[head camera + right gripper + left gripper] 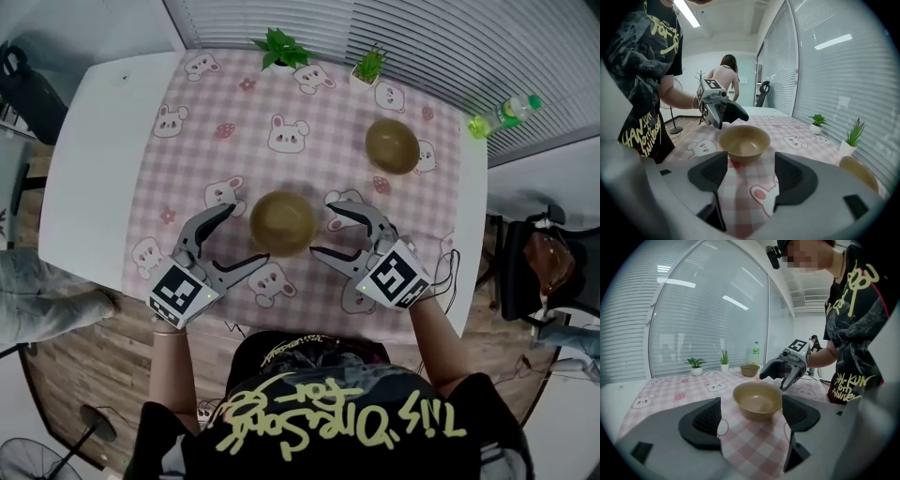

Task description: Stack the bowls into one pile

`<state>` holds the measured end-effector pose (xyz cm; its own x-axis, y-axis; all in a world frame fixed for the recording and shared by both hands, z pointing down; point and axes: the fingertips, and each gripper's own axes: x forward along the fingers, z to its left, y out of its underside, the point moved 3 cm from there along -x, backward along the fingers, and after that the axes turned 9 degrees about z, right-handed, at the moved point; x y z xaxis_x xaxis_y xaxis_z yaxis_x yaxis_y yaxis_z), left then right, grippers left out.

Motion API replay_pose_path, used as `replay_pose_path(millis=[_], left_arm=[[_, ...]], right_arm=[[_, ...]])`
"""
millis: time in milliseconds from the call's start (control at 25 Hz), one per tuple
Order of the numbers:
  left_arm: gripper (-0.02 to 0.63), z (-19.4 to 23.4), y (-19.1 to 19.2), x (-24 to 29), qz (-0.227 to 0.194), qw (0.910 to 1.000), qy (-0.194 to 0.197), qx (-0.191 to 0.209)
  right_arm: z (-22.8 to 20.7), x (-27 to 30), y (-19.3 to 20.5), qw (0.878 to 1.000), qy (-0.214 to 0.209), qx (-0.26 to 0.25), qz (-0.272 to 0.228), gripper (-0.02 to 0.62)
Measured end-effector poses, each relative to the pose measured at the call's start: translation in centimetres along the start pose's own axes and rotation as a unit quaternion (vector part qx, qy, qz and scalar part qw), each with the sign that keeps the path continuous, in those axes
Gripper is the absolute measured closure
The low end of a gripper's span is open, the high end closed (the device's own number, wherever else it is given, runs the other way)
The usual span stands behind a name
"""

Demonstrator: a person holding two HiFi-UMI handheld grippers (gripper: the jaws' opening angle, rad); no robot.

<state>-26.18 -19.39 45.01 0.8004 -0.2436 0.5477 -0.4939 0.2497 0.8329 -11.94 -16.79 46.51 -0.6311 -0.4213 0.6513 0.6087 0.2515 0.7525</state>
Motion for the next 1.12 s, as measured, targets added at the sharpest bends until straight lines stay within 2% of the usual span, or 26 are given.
replay_pose_path(millis=[240, 480, 880, 1120], left_arm=[[0.201, -0.2, 0.6, 1.5, 0.022, 0.9987, 0.045, 0.001], [0.206, -0.6, 1.5, 1.6, 0.056, 0.9951, 0.074, 0.034], [0.222, -1.1, 0.8, 3.0, 0.091, 0.9909, 0.064, 0.075], [0.225, -0.4, 0.8, 4.3, 0.081, 0.9909, 0.045, 0.097]], right_arm=[[0.8, 1.6, 0.1, 0.999, -0.005, -0.006, 0.034, 0.298], [0.9, 2.3, 0.5, 0.999, 0.011, -0.007, 0.051, 0.298], [1.1, 2.4, -0.3, 0.998, 0.017, -0.008, 0.054, 0.298], [0.6, 3.2, 0.4, 0.998, 0.033, 0.011, 0.057, 0.298]])
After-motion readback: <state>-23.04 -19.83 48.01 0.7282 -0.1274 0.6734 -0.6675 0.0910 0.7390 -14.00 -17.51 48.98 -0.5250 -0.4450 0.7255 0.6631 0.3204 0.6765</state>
